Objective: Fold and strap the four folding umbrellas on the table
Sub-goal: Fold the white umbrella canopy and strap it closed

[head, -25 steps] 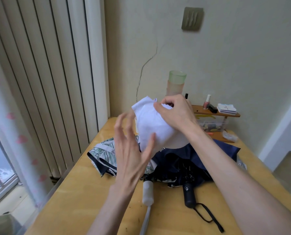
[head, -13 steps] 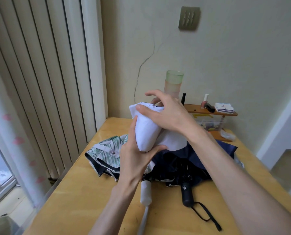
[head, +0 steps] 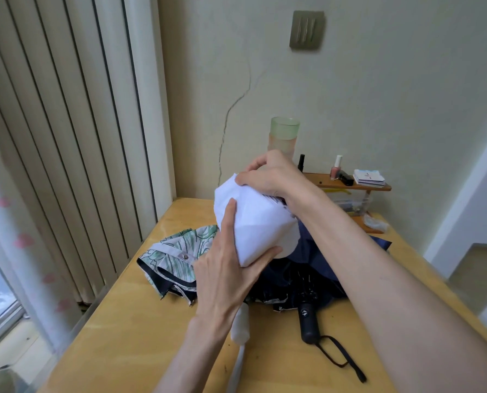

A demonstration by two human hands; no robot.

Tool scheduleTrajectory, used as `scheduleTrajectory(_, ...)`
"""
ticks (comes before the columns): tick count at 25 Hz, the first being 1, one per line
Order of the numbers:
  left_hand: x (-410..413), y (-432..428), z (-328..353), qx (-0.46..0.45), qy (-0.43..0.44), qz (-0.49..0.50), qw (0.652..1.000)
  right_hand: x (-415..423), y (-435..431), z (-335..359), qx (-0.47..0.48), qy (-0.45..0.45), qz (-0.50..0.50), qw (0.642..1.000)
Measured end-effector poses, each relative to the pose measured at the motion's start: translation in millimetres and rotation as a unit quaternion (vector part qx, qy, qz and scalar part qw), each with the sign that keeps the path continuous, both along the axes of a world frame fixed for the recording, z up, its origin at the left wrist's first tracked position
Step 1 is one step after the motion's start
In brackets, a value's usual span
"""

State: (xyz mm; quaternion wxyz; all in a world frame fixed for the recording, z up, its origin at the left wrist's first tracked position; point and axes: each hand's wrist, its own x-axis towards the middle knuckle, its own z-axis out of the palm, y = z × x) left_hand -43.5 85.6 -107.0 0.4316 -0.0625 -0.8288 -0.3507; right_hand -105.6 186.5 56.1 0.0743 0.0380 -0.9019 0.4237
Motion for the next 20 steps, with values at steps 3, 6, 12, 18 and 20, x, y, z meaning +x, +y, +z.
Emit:
scheduleTrajectory(3, -4, -5, -3, 0.038, -0.004, -0.032, 0.999, 4, 9, -7, -0.020, 0.017, 0.053, 0.998)
scheduleTrajectory(6, -11, -14, -5, 0.067, -0.006, -0.034, 0.997, 10, 13, -15, -0.036, 0.054, 0.136, 0.989)
scheduleTrajectory(12, -11, -16, -2, 0.160, -0.047, -0.068, 0.984, 11, 12, -27, 0.022, 0.159, 0.164, 0.973)
scheduleTrajectory(18, -5, -18, 24, 0.463, -0.193, -0.172, 0.848, 21, 49, -56, 0.074, 0.153, 0.194, 0.966)
scheduleTrajectory(20, -3, -27, 28, 0.494, -0.238, -0.213, 0.808, 21, 68, -74, 0.024, 0.153, 0.156, 0.976)
